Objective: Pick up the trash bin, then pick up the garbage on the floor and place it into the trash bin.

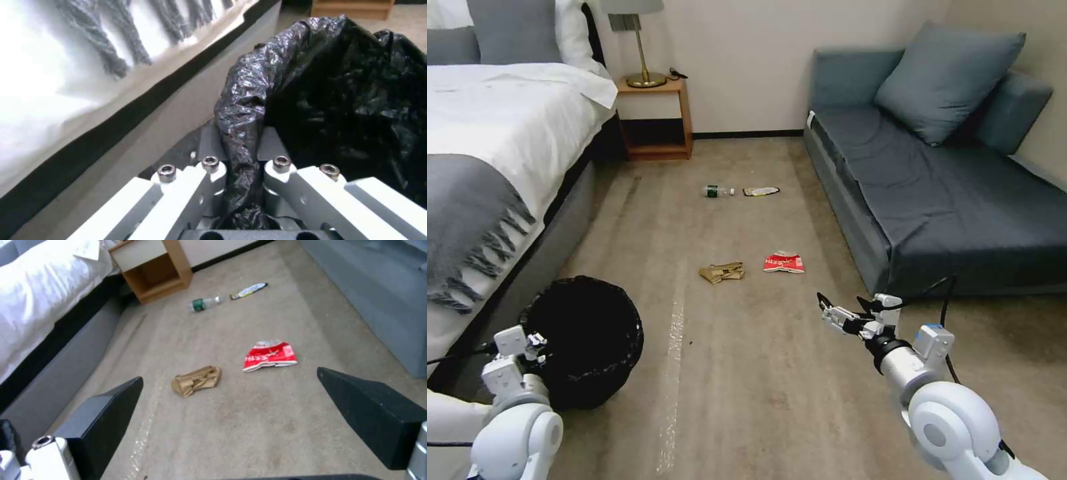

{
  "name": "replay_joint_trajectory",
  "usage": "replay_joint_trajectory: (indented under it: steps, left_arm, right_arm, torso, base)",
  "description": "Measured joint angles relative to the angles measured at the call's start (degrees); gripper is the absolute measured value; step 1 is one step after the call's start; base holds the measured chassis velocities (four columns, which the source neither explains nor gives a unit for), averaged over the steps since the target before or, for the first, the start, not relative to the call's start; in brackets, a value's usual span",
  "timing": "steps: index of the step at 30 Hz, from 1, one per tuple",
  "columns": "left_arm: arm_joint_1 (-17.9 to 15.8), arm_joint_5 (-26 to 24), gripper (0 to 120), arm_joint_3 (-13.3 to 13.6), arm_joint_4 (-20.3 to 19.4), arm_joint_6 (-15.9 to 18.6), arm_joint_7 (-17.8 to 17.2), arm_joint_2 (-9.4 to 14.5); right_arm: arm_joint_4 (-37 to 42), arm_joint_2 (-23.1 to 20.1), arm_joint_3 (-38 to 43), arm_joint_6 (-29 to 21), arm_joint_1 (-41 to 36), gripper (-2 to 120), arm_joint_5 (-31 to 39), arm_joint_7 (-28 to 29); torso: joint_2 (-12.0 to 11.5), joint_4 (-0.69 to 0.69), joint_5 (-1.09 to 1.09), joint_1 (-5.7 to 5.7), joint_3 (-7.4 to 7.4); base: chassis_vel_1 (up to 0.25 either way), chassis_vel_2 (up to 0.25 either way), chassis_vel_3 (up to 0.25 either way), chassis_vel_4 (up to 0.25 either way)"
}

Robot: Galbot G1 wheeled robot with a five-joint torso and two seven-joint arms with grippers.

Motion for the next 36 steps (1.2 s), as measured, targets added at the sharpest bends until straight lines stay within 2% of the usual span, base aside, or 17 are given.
replay_joint_trajectory:
  steps: [15, 27, 36]
  left_arm:
    - [0.0, 0.4, 6, 0.4, -0.4, 0.2, 0.1, -0.1]
    - [-0.3, -3.3, 6, -1.5, -0.7, 0.2, 0.5, 1.2]
    - [-0.6, -4.2, 6, -1.2, -0.2, 0.0, 0.5, 0.9]
  right_arm:
    - [-1.3, 0.1, -1.0, 3.1, 0.3, 100, 0.0, -3.5]
    - [-2.2, 0.6, -1.5, 3.2, 0.2, 100, -1.5, -3.5]
    - [-3.1, 1.2, -1.8, 3.6, 0.0, 100, -3.2, -3.9]
  torso:
    - [0.0, 0.0, 0.0, 0.0, 0.0]
    - [0.0, 0.0, 0.0, 0.0, 0.0]
    - [0.0, 0.01, -0.01, 0.0, 0.0]
  base:
    - [0.0, 0.0, 0.0, 0.0]
    - [-0.032, 0.04, 0.035, -0.039]
    - [-0.085, 0.094, 0.091, -0.084]
